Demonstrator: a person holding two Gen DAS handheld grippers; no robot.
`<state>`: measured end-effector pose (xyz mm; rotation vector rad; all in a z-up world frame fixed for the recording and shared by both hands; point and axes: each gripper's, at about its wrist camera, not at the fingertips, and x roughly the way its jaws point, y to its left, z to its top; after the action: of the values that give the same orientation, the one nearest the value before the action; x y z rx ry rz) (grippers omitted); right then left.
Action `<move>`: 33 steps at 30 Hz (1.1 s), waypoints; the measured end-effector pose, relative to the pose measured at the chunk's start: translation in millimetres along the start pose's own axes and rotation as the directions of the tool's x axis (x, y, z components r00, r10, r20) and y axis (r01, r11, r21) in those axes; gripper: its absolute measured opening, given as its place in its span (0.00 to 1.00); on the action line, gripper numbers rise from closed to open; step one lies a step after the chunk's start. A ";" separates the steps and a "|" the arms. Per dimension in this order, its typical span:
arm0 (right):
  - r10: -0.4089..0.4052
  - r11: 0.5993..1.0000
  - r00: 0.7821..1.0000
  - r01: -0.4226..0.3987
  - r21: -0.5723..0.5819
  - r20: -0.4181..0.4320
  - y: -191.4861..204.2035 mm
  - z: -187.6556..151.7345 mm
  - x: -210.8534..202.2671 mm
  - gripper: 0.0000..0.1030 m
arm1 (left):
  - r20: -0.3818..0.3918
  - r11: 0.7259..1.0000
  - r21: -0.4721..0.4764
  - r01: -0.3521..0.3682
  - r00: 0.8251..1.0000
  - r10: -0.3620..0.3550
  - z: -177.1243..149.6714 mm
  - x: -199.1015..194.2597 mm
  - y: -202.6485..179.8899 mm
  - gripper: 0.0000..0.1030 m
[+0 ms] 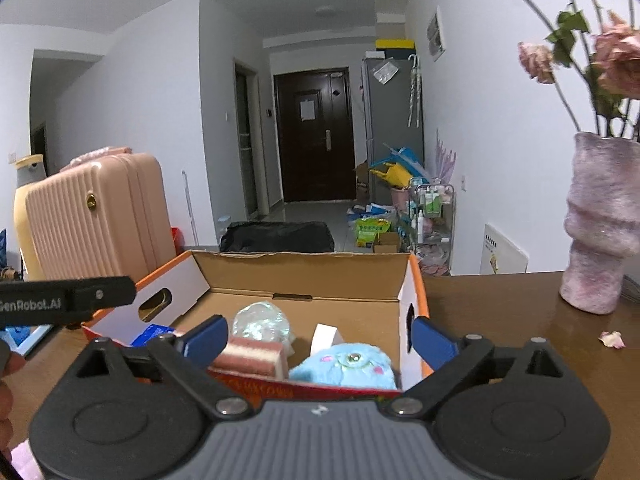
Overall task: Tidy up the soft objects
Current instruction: 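Lower the left gripper into the box and release the red sponge, then withdraw both grippers from the box, then move both grippers down to the pile of soft items beside the box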
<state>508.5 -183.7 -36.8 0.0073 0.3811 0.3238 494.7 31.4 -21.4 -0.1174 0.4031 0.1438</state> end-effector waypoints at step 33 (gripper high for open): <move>-0.015 0.998 0.998 0.019 -0.060 0.069 45.3 -70.4 -129.1 1.00 | 0.051 0.998 0.055 -0.031 0.998 0.028 -69.2 -126.2 29.5 1.00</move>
<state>355.4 -184.7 -52.1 -0.0439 0.3033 0.3173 348.6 35.9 -36.8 -0.0528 0.3582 0.1639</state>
